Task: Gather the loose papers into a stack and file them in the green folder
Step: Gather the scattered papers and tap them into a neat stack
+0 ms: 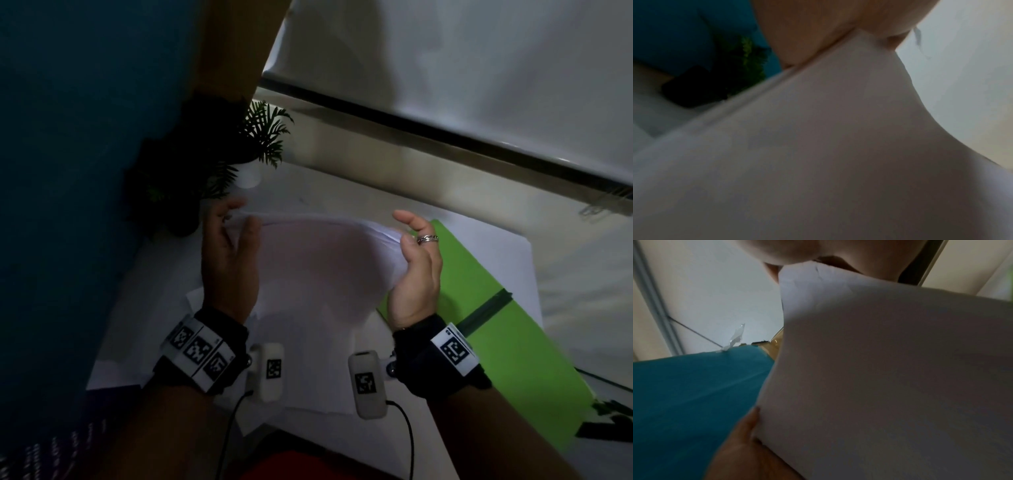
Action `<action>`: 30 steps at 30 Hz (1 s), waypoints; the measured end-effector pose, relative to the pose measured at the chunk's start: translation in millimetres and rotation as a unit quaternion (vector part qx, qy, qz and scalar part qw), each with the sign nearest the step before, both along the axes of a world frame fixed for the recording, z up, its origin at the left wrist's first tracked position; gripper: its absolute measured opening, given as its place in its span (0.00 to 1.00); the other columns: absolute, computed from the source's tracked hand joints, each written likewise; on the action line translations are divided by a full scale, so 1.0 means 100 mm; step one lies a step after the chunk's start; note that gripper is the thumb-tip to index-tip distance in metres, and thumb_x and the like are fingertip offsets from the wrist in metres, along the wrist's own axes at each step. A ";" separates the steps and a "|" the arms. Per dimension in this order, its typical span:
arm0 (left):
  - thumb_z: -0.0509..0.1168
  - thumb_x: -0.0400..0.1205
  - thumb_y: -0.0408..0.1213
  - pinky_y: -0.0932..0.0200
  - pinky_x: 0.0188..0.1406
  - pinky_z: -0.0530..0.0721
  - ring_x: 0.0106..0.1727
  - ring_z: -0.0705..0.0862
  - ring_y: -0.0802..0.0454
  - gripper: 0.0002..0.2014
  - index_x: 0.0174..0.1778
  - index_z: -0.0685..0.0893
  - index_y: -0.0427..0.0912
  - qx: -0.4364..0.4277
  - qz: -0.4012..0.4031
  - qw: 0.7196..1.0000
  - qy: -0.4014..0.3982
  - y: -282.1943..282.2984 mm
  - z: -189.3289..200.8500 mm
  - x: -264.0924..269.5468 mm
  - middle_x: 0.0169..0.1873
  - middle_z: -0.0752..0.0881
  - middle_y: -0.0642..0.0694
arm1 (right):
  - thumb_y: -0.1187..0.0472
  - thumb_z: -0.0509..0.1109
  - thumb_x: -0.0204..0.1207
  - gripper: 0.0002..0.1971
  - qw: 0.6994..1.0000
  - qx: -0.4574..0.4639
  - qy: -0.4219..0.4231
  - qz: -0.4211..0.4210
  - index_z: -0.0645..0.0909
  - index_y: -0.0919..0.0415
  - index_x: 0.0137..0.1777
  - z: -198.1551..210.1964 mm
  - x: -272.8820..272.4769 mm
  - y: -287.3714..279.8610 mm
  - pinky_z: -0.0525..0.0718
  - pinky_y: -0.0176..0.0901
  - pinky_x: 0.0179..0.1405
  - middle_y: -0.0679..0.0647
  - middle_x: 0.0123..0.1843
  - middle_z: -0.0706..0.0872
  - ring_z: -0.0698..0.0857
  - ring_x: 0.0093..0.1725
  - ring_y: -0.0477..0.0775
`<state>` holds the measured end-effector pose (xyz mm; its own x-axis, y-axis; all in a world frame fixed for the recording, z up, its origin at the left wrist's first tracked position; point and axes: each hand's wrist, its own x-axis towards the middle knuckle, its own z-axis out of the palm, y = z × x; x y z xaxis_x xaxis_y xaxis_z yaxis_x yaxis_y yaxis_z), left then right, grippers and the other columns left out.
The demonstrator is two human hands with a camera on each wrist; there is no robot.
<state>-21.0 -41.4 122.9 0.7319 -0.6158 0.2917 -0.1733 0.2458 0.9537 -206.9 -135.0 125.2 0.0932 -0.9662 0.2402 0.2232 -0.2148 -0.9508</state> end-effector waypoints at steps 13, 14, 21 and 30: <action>0.76 0.67 0.54 0.63 0.57 0.84 0.54 0.86 0.66 0.23 0.55 0.81 0.54 0.036 -0.001 0.998 0.044 0.07 -0.20 0.14 0.49 0.89 0.64 | 0.72 0.84 0.60 0.14 0.990 0.030 0.128 0.054 0.87 0.53 0.36 -0.13 0.04 -0.03 0.84 0.30 0.33 0.37 0.30 0.91 0.85 0.30 0.35; 0.77 0.64 0.53 0.67 0.52 0.85 0.50 0.87 0.67 0.21 0.51 0.83 0.54 0.043 -0.013 0.998 0.049 0.10 -0.20 0.17 0.45 0.90 0.66 | 0.72 0.85 0.59 0.14 0.989 0.027 0.126 0.067 0.88 0.55 0.38 -0.12 0.04 -0.05 0.84 0.30 0.34 0.38 0.31 0.91 0.86 0.31 0.35; 0.78 0.56 0.50 0.71 0.43 0.85 0.44 0.88 0.66 0.27 0.51 0.85 0.48 0.110 -0.072 0.990 0.049 0.11 -0.37 0.28 0.47 0.88 0.52 | 0.42 0.68 0.72 0.25 0.999 0.021 0.022 0.029 0.87 0.68 0.38 -0.04 0.13 -0.09 0.80 0.45 0.44 0.51 0.35 0.87 0.83 0.38 0.51; 0.81 0.55 0.44 0.68 0.43 0.87 0.42 0.89 0.66 0.22 0.46 0.86 0.52 0.129 -0.077 0.983 0.103 0.08 -0.42 0.20 0.43 0.90 0.59 | 0.70 0.82 0.63 0.10 0.994 0.023 0.081 0.074 0.89 0.63 0.44 -0.11 0.12 -0.03 0.84 0.31 0.41 0.42 0.34 0.92 0.87 0.35 0.39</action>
<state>-1.5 -33.2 80.6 0.6515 -0.7579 -0.0342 0.0504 -0.0017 0.9987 -194.7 -138.5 113.8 0.2691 -0.9486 0.1668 0.0914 -0.1473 -0.9849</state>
